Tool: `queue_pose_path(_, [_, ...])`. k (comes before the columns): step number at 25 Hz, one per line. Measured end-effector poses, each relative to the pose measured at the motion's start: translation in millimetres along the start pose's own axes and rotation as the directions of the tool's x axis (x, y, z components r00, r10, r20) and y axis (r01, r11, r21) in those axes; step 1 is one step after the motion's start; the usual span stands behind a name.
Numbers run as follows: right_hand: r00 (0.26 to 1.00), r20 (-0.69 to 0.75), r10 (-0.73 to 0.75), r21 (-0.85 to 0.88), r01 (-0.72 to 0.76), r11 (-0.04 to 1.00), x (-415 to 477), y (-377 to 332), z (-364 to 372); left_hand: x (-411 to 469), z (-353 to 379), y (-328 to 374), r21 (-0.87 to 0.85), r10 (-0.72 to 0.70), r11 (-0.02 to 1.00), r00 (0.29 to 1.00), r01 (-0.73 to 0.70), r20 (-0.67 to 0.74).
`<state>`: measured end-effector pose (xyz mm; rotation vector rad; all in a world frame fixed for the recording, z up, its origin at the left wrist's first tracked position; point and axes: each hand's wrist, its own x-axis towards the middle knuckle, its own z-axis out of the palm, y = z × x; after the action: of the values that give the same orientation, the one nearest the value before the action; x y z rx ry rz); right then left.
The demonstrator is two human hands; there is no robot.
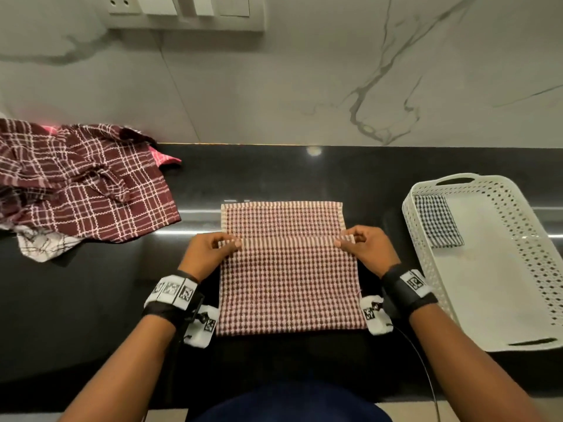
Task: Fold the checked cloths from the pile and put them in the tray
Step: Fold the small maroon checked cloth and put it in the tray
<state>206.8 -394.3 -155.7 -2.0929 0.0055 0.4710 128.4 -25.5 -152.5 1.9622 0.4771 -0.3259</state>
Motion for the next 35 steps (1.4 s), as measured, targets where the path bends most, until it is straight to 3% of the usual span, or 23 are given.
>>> queue_pose_path(2, [0.998, 0.031, -0.058, 0.067, 0.056, 0.996, -4.3, -5.2, -10.2, -5.9, -8.6, 2.2, -0.052, 0.036, 0.998, 0.999, -0.036, -0.019])
queue_pose_path(5, [0.995, -0.037, -0.094, 0.232, 0.1, 0.968, 21.1, -25.0, -20.2, 20.1, -23.4, 23.9, -0.129, 0.092, 0.987, 0.994, -0.099, -0.059])
queue_pose_path(7, [0.996, -0.071, -0.054, 0.244, 0.07, 0.967, 49.0, -32.5, -17.5, 47.2, -27.2, 38.2, -0.048, 0.109, 0.993, 0.991, -0.113, -0.072])
queue_pose_path(11, [0.991, -0.119, 0.052, 0.072, -0.044, 0.996, 76.5, -19.0, 1.3, 75.9, -22.3, 31.8, 0.295, 0.088, 0.954, 0.993, -0.061, -0.08])
queue_pose_path(19, [0.982, -0.187, -0.01, -0.236, -0.035, 0.971, 74.9, -34.8, 3.4, 82.8, -21.6, 33.4, 0.348, 0.091, 0.937, 0.981, -0.025, -0.174])
queue_pose_path(22, [0.976, -0.218, -0.029, -0.531, -0.094, 0.842, 60.5, -50.8, 5.7, 72.7, -13.3, 46.1, 0.451, 0.144, 0.892, 0.96, -0.02, -0.242])
queue_pose_path(24, [0.97, -0.166, -0.18, -0.652, 0.029, 0.757, 45.7, -63.0, 22.9, 55.5, 6.4, 57.4, 0.491, 0.324, 0.855, 0.913, -0.169, -0.25])
queue_pose_path(26, [0.96, 0.058, -0.274, -0.553, 0.259, 0.792, 31.5, -78.0, 55.8, 32.4, 44.0, 65.2, 0.54, 0.481, 0.752, 0.875, -0.378, -0.057])
queue_pose_path(27, [0.945, 0.198, -0.261, -0.536, 0.327, 0.778, 26.5, -80.2, 72.8, 21.3, 64.0, 62.9, 0.576, 0.45, 0.707, 0.889, -0.41, 0.081])
queue_pose_path(29, [0.92, 0.375, -0.11, -0.624, 0.338, 0.704, 21.8, -72.6, 89.6, 13.7, 83.8, 44.2, 0.711, 0.214, 0.631, 0.951, -0.311, 0.226])
queue_pose_path(31, [0.918, 0.394, 0.032, -0.713, 0.284, 0.641, 14.8, -55.2, 79.6, 13.1, 74.6, 20.6, 0.808, 0.088, 0.542, 0.972, -0.232, 0.22])
queue_pose_path(35, [0.94, 0.322, 0.117, -0.776, 0.191, 0.601, -4.4, -26.1, 38.1, 8.0, 43.9, -0.4, 0.839, 0.07, 0.517, 0.985, -0.171, 0.157])
